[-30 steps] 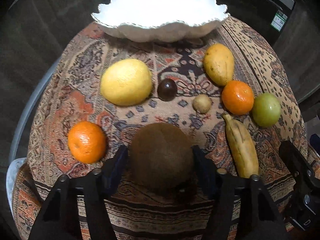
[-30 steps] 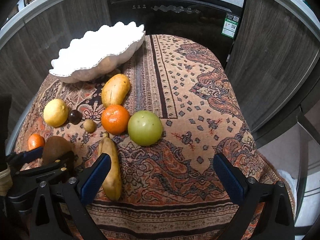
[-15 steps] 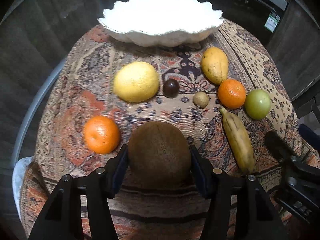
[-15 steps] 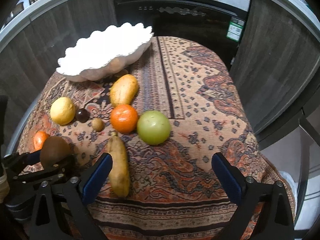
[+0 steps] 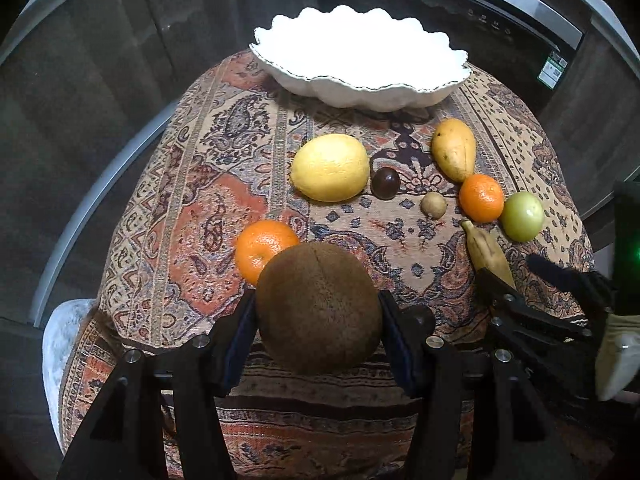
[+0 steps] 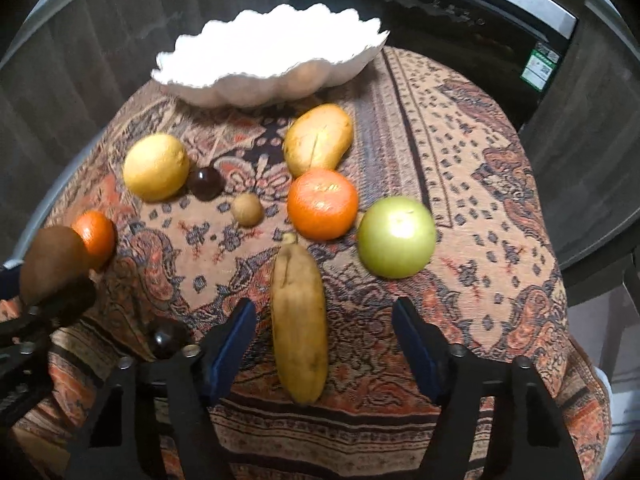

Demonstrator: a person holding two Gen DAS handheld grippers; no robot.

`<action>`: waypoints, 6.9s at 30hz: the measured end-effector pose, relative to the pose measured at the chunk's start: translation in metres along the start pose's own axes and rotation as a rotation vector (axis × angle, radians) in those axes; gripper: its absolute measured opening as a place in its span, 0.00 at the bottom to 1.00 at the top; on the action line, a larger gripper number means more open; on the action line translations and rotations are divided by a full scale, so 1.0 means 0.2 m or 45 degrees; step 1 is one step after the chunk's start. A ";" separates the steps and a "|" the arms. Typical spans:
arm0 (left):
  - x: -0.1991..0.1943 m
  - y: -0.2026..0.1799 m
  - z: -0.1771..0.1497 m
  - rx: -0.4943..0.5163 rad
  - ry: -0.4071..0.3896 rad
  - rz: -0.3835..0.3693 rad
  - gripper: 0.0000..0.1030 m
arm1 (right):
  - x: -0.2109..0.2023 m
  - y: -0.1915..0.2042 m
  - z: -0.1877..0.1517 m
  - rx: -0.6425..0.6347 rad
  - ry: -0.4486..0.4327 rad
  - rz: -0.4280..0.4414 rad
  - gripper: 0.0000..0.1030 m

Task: Organize fruits
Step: 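Carry the kiwi with the left tool while the right tool grasps the banana, then lower kiwi and banana into the white bowl and open both tools, then grasp the lemon with the left tool while the right tool grasps the mango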

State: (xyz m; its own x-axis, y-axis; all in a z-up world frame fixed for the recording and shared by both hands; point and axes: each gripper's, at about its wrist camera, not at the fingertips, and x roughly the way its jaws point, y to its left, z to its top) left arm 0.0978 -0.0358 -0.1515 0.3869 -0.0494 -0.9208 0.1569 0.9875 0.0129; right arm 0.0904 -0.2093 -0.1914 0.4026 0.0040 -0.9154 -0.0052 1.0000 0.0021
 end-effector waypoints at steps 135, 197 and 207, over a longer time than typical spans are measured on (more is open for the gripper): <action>-0.18 -0.04 0.81 0.056 -0.235 0.092 0.96 | -0.42 -0.20 0.84 0.165 -0.335 -0.140 0.82; 0.44 0.03 0.48 -0.140 -0.005 0.077 0.62 | 0.17 -0.11 0.60 0.158 -0.071 -0.012 0.82; 0.45 0.21 0.49 -0.189 -0.002 0.105 0.62 | 0.33 -0.02 0.63 0.162 0.028 -0.015 0.68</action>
State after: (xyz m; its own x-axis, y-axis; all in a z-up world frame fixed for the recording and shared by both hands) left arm 0.2286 -0.0132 -0.1949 0.3946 0.0324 -0.9183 -0.0110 0.9995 0.0306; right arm 0.2318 -0.2134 -0.2022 0.3816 -0.0064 -0.9243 0.1161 0.9924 0.0411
